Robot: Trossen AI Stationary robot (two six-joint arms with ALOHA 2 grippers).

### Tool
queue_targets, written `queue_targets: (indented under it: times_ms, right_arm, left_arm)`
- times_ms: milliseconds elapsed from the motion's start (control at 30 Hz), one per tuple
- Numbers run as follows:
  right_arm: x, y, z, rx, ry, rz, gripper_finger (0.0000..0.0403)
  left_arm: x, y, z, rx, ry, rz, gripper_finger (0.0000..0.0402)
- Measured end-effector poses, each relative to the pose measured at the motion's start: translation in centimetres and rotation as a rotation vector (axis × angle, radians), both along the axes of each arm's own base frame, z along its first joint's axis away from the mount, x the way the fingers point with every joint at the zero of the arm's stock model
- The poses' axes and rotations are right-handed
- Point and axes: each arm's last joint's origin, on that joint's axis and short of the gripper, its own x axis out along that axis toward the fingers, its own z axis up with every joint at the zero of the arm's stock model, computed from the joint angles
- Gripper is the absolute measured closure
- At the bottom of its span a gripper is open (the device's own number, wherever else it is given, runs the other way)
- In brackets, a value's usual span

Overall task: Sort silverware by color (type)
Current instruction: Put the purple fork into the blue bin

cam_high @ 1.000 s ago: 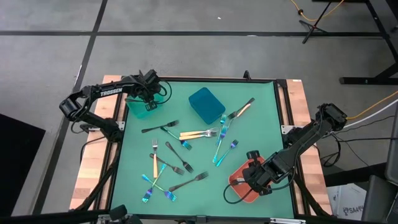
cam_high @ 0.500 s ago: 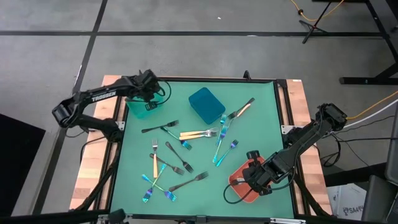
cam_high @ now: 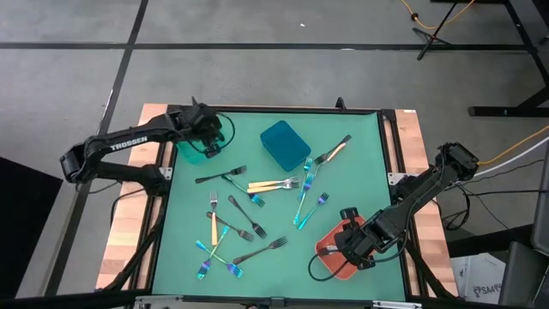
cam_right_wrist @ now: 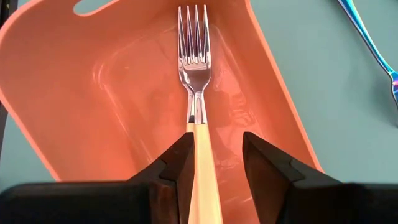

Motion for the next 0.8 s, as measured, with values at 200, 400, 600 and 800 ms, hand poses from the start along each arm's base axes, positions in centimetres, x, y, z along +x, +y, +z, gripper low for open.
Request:
queue_targets:
  times_ms: [200, 400, 600, 800]
  right_arm:
    - [0.0, 0.0, 0.0, 0.000, 0.000, 0.000, 0.0278]
    - [0.0, 0.0, 0.0, 0.000, 0.000, 0.000, 0.0278]
    - [0.0, 0.0, 0.0, 0.000, 0.000, 0.000, 0.0278]
    - [0.0, 0.0, 0.0, 0.002, -0.002, 0.000, 0.0279]
  left_arm:
    - [1.4, -2.6, 0.1, -0.076, -0.061, -0.150, 0.0354]
    - [2.6, -5.1, 0.1, -0.122, -0.087, -0.311, 0.0354]
    - [3.7, -7.1, 0.3, -0.151, -0.146, -0.397, 0.0354]
    - [5.6, -8.6, 0.0, -0.166, -0.228, -0.432, 0.0354]
